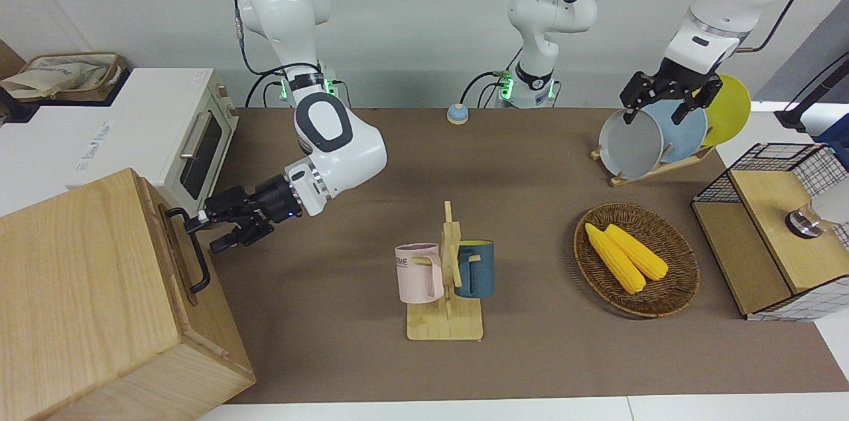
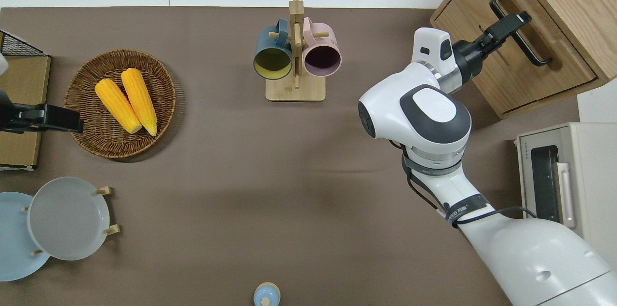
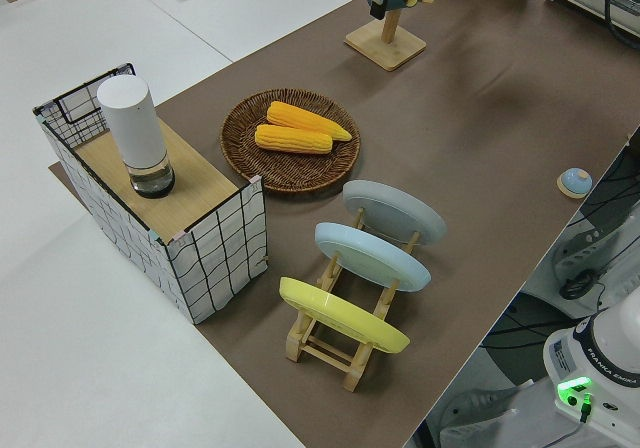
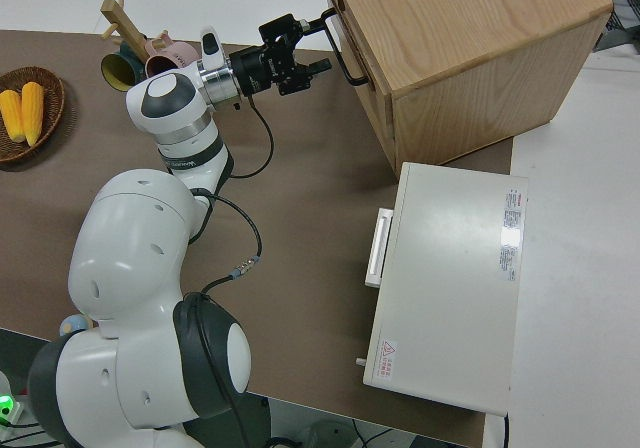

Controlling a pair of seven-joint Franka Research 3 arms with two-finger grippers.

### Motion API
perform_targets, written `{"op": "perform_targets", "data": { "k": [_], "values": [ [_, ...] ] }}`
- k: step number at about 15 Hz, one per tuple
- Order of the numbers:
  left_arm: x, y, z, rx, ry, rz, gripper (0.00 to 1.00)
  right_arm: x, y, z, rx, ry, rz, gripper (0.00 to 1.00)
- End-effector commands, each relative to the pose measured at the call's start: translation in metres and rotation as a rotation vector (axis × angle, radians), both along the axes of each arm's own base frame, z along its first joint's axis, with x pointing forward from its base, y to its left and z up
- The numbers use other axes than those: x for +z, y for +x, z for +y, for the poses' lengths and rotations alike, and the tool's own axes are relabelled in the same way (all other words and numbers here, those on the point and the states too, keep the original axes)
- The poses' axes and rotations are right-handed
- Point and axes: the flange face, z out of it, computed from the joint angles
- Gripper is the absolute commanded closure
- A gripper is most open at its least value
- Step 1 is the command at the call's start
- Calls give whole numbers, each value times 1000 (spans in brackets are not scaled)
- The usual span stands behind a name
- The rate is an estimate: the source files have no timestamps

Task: Slide drawer open with right arm
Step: 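Close the right gripper around the black drawer handle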

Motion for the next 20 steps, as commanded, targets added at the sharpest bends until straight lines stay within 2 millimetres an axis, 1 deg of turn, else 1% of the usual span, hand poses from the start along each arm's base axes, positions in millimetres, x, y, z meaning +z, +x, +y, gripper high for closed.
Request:
{"op": "perform_targets", "data": {
  "k": [1, 3, 7, 8, 10, 13, 16, 19, 20],
  "values": [
    [3, 4, 0, -7, 17, -9, 2, -7, 0, -5, 28, -6, -19, 98],
    [3, 4, 0, -7, 17, -9, 5, -8, 1, -11, 21, -7, -19, 207],
    [3, 4, 0, -7, 18, -9, 2, -12, 2, -17, 13, -13, -12, 617],
    [3, 4, 0, -7, 17, -9, 5, -12, 2, -16, 14, -13, -12, 742],
    [3, 4, 0, -7, 18, -9, 5, -13, 2, -16, 15, -14, -9, 879],
    [3, 4, 0, -7, 17, -9, 2, -16, 2, -14, 15, -16, -5, 996],
    [3, 4, 0, -7, 17, -9, 2, -16, 1, -11, 12, -18, -8, 1000],
    [3, 4, 0, -7, 17, -9, 5, -15, -2, -1, 15, -17, -7, 1000],
    [3, 4, 0, -7, 17, -9, 5, -15, -4, 5, 15, -19, -10, 1000]
  ]
}}
